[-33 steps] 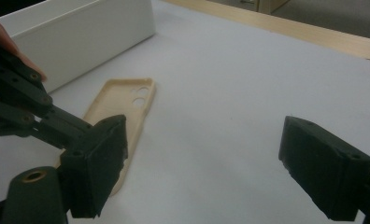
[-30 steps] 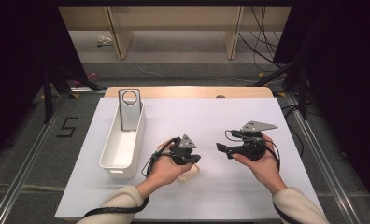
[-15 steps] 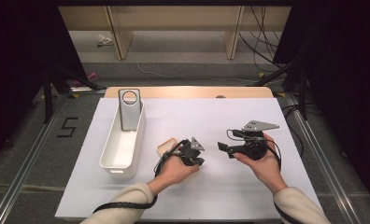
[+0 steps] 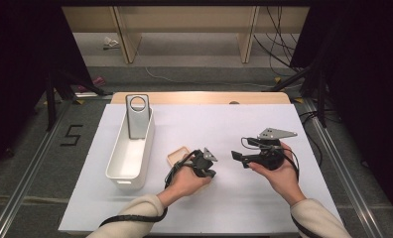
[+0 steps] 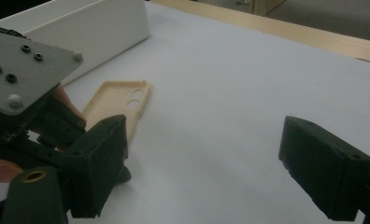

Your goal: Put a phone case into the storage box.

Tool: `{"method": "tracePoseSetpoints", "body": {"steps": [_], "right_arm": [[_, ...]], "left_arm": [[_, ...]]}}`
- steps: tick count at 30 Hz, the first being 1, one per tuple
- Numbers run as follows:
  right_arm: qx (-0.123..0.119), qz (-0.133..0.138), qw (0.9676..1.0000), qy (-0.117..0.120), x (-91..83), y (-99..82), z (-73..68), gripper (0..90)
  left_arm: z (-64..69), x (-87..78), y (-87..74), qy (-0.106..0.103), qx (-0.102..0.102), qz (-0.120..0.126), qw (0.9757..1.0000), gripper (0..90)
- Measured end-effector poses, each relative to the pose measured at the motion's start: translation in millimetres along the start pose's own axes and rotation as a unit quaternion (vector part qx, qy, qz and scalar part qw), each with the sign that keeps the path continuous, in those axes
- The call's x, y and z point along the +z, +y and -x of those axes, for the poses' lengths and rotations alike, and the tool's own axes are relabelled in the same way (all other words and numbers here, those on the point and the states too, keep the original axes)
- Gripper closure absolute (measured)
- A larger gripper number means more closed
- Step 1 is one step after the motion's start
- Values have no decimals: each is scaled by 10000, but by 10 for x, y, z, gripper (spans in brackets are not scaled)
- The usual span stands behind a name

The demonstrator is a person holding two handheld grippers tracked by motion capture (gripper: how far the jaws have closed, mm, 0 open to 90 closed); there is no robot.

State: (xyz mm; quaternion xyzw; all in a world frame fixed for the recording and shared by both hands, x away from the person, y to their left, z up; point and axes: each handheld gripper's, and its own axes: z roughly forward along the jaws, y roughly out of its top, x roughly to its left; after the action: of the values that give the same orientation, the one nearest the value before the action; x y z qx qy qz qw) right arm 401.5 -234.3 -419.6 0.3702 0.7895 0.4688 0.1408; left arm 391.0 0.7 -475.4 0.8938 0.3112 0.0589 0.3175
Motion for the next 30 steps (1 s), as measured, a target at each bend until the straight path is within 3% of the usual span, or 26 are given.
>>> {"method": "tracePoseSetpoints", "body": {"steps": [12,30], "right_arm": [[2,-1,10000,-2,3,-3,-3,164],[11,-5,10000,-9,0,-5,-8,164]], "left_arm": [[22,-247,-222,-77,68,-361,9993,898],[-17,-424,-433,-85,104,-501,9987,898]]}}
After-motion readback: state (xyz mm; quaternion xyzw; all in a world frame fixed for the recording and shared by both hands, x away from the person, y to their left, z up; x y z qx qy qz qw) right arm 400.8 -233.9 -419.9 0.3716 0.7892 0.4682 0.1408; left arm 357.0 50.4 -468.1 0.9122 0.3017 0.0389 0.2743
